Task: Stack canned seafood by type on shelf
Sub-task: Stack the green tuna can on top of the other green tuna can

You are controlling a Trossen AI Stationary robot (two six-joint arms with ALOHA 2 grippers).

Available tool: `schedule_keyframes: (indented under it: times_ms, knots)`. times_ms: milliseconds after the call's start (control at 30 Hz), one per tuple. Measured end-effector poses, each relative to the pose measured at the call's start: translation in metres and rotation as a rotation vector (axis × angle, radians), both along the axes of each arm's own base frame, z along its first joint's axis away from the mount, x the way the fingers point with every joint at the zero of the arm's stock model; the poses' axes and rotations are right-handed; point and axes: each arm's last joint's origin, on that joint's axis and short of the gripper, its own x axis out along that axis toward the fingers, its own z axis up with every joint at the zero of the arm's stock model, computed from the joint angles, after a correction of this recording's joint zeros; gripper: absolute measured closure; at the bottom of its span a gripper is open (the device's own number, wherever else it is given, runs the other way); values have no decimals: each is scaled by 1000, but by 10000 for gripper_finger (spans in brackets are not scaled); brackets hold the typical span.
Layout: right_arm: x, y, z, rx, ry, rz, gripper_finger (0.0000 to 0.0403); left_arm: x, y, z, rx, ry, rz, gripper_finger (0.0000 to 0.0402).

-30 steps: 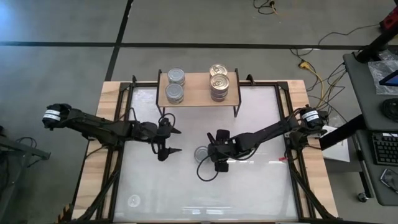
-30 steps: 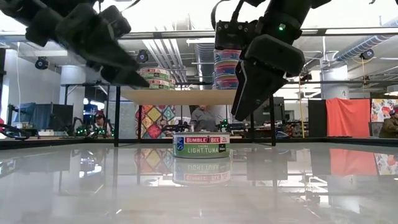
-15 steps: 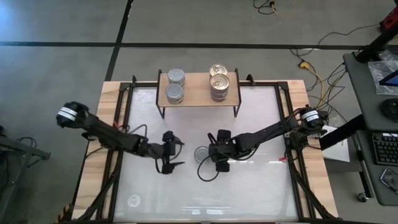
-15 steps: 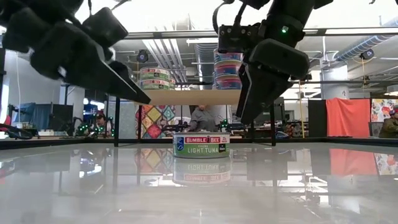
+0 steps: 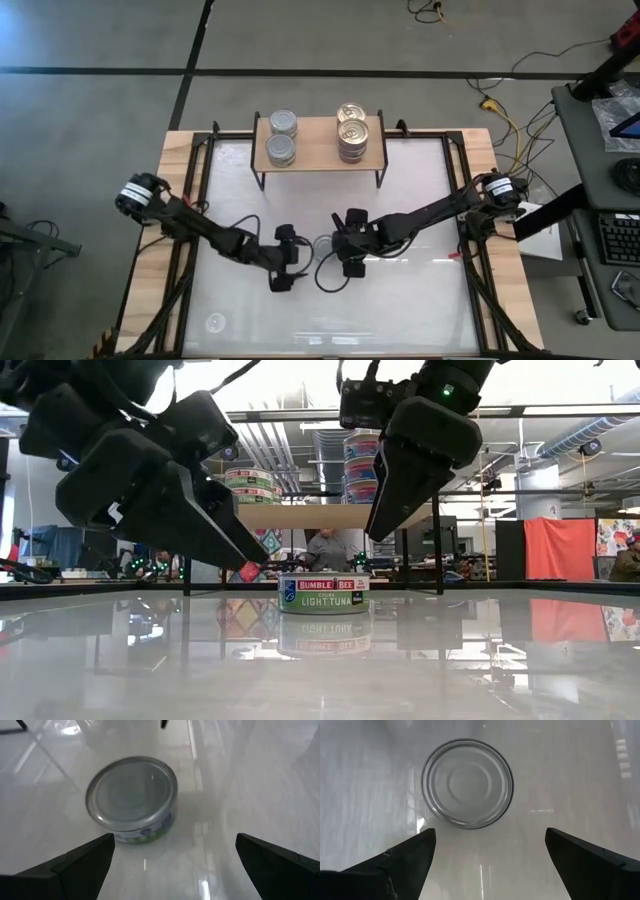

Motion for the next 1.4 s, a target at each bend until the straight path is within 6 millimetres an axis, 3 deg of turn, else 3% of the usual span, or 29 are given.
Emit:
schedule_keyframes:
  times_ms: [400,1033,1133,1400]
  knots:
    - [0,0,0,11,-4,-20,35,13,-8,16,37,156,-15,2]
    - [0,1,0,13,-4,-23,35,11,-8,16,-6,205,14,3]
    - [0,1,0,14,-4,-24,35,11,-8,16,-4,208,16,18]
    - [0,1,0,14,-4,-24,35,11,-8,17,16,198,28,107]
